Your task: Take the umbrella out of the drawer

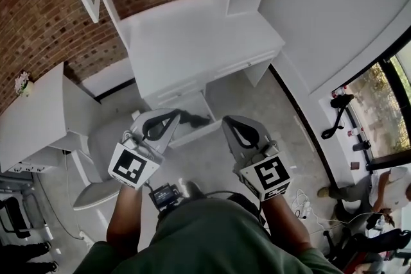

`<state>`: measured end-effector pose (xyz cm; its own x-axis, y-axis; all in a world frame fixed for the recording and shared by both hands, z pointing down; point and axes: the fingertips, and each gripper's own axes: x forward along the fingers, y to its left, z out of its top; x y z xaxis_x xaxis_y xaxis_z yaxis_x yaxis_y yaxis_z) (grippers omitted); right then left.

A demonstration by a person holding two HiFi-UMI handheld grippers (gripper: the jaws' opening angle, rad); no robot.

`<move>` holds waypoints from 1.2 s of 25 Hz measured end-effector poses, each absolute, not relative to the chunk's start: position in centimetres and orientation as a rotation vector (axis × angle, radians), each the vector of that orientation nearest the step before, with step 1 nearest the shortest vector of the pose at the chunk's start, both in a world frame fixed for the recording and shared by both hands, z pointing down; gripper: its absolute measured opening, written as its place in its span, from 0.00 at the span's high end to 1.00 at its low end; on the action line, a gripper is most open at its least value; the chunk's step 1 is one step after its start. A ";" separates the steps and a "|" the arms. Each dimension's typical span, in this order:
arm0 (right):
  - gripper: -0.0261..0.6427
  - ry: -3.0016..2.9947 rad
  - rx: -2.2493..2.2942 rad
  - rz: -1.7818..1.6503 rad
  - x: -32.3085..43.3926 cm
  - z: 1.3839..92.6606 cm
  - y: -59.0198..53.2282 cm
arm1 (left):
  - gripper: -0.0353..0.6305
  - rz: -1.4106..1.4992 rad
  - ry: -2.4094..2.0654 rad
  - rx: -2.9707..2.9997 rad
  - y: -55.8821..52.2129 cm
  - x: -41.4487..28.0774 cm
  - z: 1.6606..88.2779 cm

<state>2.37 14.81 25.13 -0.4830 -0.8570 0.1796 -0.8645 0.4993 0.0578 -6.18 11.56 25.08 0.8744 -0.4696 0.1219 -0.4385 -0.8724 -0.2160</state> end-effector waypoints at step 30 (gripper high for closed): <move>0.95 -2.793 0.921 0.097 7.3 28.8 -9.8 | 0.94 -0.443 1.214 -2.728 -9.5 -1.3 28.1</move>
